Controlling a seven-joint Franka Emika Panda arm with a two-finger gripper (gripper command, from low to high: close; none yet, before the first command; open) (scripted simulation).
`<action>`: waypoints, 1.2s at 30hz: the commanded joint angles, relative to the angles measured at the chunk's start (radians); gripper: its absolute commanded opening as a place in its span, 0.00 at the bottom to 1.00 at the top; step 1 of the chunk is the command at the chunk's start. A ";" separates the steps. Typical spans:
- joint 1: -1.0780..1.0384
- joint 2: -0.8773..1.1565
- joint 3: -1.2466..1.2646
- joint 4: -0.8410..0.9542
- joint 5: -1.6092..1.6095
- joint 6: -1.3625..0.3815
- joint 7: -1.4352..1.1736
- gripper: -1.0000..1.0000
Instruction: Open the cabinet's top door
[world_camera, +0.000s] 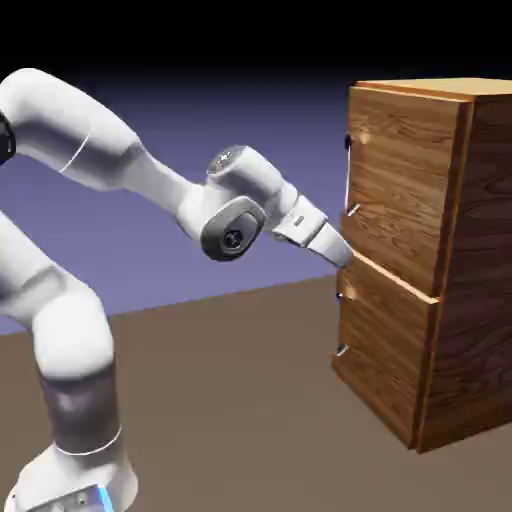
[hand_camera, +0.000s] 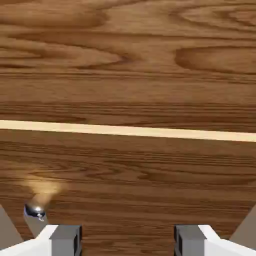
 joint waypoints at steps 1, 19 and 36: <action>-0.014 -0.007 0.016 0.006 0.044 -0.002 0.017 0.50; -0.267 -0.127 0.306 0.121 0.827 -0.037 0.328 0.50; -0.507 -0.242 0.580 0.229 1.566 -0.069 0.622 0.50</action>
